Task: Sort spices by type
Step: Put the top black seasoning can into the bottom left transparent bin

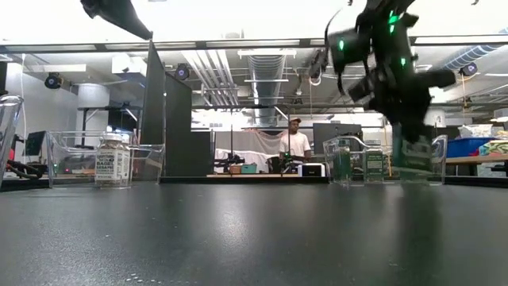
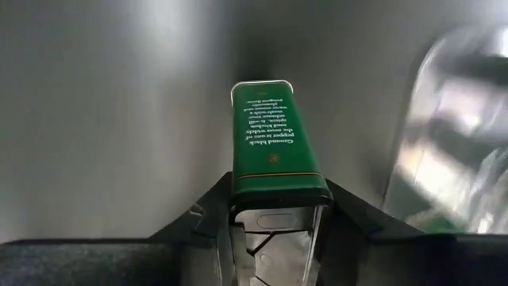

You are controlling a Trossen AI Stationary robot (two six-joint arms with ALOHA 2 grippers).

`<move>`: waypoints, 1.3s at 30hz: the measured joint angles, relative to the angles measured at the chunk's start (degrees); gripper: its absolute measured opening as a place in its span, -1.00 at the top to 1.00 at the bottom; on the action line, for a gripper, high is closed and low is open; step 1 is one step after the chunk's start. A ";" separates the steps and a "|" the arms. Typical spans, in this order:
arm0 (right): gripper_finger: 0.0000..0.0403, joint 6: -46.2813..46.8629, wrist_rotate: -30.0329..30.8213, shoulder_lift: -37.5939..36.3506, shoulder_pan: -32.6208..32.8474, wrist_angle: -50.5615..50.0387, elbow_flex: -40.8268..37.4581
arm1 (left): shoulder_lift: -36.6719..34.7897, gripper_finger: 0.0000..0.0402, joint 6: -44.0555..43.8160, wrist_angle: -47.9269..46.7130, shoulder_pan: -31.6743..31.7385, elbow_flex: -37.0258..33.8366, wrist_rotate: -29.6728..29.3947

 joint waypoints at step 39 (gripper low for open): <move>0.42 -10.98 14.67 15.74 28.11 54.04 16.75 | 19.35 0.89 -4.78 22.81 -12.39 -0.71 5.87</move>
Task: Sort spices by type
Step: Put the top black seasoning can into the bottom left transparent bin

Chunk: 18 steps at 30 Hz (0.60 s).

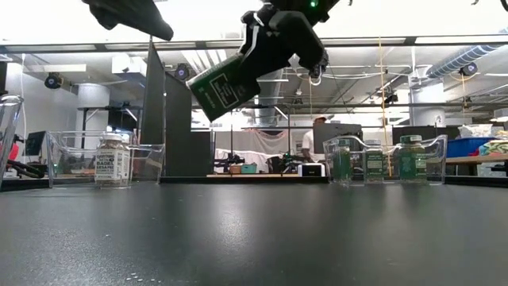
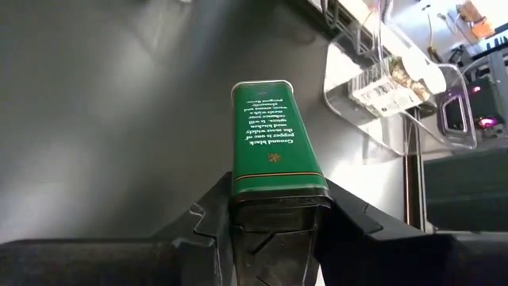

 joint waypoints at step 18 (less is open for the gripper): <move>0.42 -0.28 5.06 0.38 2.75 5.46 -0.20 | 1.94 -0.12 3.46 -2.37 0.49 0.00 -3.47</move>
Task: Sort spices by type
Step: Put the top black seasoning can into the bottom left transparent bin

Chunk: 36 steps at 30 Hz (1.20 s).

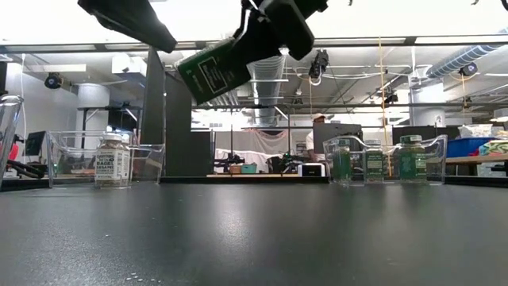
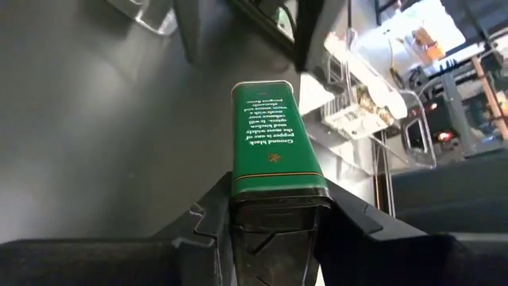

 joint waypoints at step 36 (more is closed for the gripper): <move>-0.18 0.79 -2.12 -7.23 2.05 3.85 -0.24 | 2.49 0.41 3.00 2.64 -0.21 -0.11 -11.30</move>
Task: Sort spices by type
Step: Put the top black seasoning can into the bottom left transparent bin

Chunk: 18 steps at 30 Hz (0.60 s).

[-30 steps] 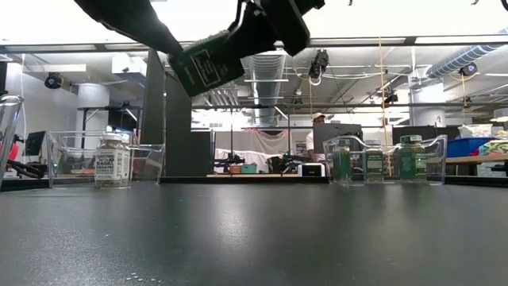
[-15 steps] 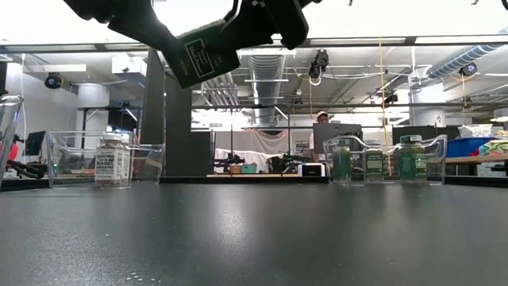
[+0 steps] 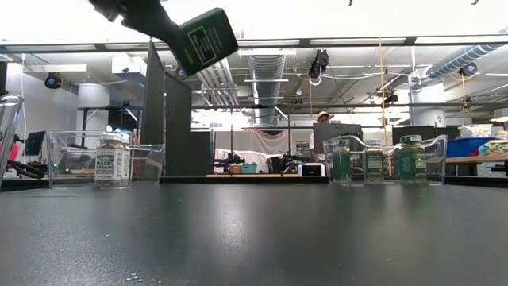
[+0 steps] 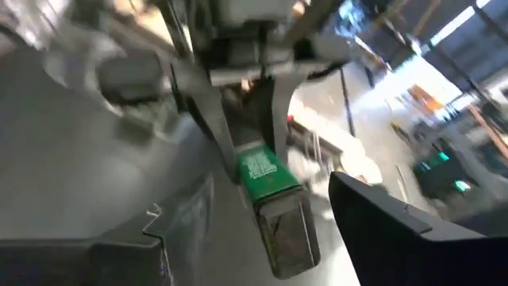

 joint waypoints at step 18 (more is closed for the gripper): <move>0.01 4.16 -13.38 -15.84 -0.23 37.10 -27.31 | -1.90 0.41 20.73 25.10 -10.78 -0.02 -8.95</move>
